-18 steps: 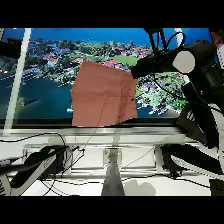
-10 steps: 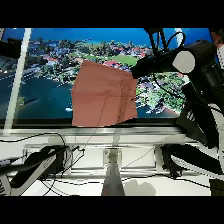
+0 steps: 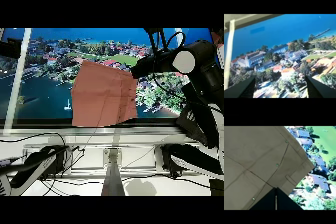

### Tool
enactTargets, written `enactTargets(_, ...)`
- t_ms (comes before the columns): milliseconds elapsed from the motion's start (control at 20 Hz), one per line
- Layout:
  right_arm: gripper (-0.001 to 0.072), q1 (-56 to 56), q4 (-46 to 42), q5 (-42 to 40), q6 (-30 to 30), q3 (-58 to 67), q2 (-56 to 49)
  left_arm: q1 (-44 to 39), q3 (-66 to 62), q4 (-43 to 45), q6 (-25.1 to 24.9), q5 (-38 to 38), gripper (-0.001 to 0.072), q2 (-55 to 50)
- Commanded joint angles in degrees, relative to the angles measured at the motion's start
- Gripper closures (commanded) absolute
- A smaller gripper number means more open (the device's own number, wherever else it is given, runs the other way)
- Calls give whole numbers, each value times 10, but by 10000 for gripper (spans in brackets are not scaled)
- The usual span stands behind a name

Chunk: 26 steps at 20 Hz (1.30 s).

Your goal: Fold the clothes and pants, and hang the long-sleeved shirts on hangers.

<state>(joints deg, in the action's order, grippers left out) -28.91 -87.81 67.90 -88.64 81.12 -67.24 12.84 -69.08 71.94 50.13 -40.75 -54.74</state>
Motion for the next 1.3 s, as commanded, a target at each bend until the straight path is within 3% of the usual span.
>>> enactTargets(0, 695, 3, -72, 14, 35, 0, 0, 0, 0, -19, 0, 0, 3, 0)
enactTargets(150, 696, 59, -125, 70, 96, -2, 0, 0, 0, -61, 0, 0, 3, 0)
enactTargets(300, 697, 171, -88, 127, 125, -41, 0, 0, 0, -96, 0, -1, 3, 0)
enactTargets(450, 697, 303, 108, 138, 170, -151, 0, 0, 0, -96, 2, -20, 4, 1)
enactTargets(650, 696, 374, 308, 118, 228, -347, 0, 0, 0, -96, 111, -87, 15, 1)
enactTargets(700, 676, 372, 342, 99, 228, -391, 0, 0, 0, -93, 114, -118, 32, 1)
enactTargets(750, 556, 368, 368, 74, 228, -427, 0, 1, 0, -85, 114, -150, 104, 0)
enactTargets(800, 349, 360, 390, 42, 228, -460, 0, 0, 0, -66, 114, -188, 198, 0)
enactTargets(850, 233, 352, 406, 9, 228, -486, 0, 0, 0, -46, 114, -226, 210, 0)
enactTargets(1000, 232, 339, 463, -54, 214, -525, -10, 0, 19, -15, 103, -325, 209, 0)
enactTargets(1250, 231, 339, 544, -40, 215, -524, -80, 1, 125, -15, 91, -330, 191, 0)
